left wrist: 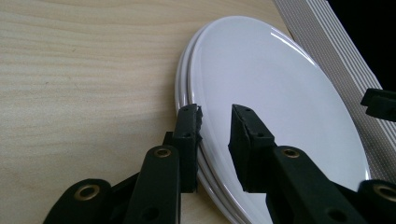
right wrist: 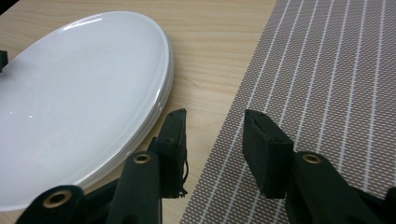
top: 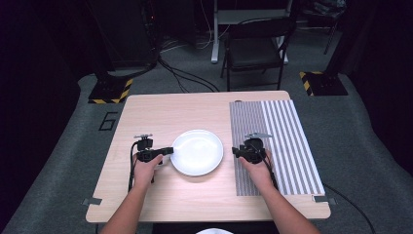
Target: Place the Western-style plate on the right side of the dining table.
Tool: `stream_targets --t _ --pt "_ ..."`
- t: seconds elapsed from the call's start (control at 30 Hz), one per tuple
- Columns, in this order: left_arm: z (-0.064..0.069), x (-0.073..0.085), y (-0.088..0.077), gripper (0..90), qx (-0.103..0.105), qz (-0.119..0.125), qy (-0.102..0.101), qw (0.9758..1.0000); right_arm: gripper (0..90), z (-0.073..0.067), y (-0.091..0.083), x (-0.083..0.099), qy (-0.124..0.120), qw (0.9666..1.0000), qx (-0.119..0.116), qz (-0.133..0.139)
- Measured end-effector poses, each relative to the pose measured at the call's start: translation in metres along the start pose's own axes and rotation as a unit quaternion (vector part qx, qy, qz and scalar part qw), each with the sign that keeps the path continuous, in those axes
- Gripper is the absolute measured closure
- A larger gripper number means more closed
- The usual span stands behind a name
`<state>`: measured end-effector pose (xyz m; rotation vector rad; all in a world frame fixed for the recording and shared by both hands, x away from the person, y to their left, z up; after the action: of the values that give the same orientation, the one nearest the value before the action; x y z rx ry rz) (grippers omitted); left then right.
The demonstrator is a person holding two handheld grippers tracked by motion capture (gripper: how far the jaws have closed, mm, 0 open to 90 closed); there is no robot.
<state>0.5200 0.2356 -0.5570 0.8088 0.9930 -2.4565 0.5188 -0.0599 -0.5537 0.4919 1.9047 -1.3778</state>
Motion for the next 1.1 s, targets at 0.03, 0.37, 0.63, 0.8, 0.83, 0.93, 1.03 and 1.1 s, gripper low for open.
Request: stream_targets --t 0.03,0.37,0.63,0.8,0.83,0.93,1.03,1.1 --pt "0.0 0.0 0.0 72.3 0.001 0.0 -0.001 1.0 59.9 -0.002 0.001 0.0 0.0 1.0 -0.003 0.001" --pt "0.0 0.0 0.0 72.4 0.002 0.0 -0.001 1.0 59.0 -0.026 0.015 -0.005 -0.011 0.9998 -0.016 -0.009" --pt "0.0 0.001 -0.001 72.4 -0.003 -0.001 0.007 1.0 57.9 -0.039 0.024 -0.003 -0.011 0.9997 -0.017 -0.016" --pt "0.001 0.001 0.0 72.4 -0.006 0.001 0.009 0.9999 56.5 -0.045 0.028 0.001 -0.014 0.9995 -0.017 -0.024" --pt "0.001 0.001 0.0 72.4 -0.006 0.001 0.009 0.9999 56.4 -0.047 0.029 0.002 -0.009 0.9994 -0.019 -0.028" --pt "0.002 0.001 0.0 72.4 -0.006 0.002 0.005 1.0 56.4 -0.049 0.031 0.003 -0.013 0.9993 -0.022 -0.027" --pt "0.003 0.001 0.001 72.4 -0.006 0.003 0.01 0.9999 54.5 -0.054 0.032 0.005 -0.009 0.9992 -0.022 -0.032" --pt "0.003 0.001 0.001 72.5 -0.006 0.003 0.01 0.9999 54.6 -0.054 0.032 0.005 -0.006 0.9993 -0.02 -0.032"
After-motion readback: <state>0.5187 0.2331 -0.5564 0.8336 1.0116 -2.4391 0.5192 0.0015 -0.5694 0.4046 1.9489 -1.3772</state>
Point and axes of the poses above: each handheld gripper's, and its own axes: y roughly forward along the jaws, x roughly out of its underside, z roughly to its right, the point moved 9 cm from there along y, roughly forward along the jaws, and after that the axes turned 7 degrees about x, right-handed, at the moved point
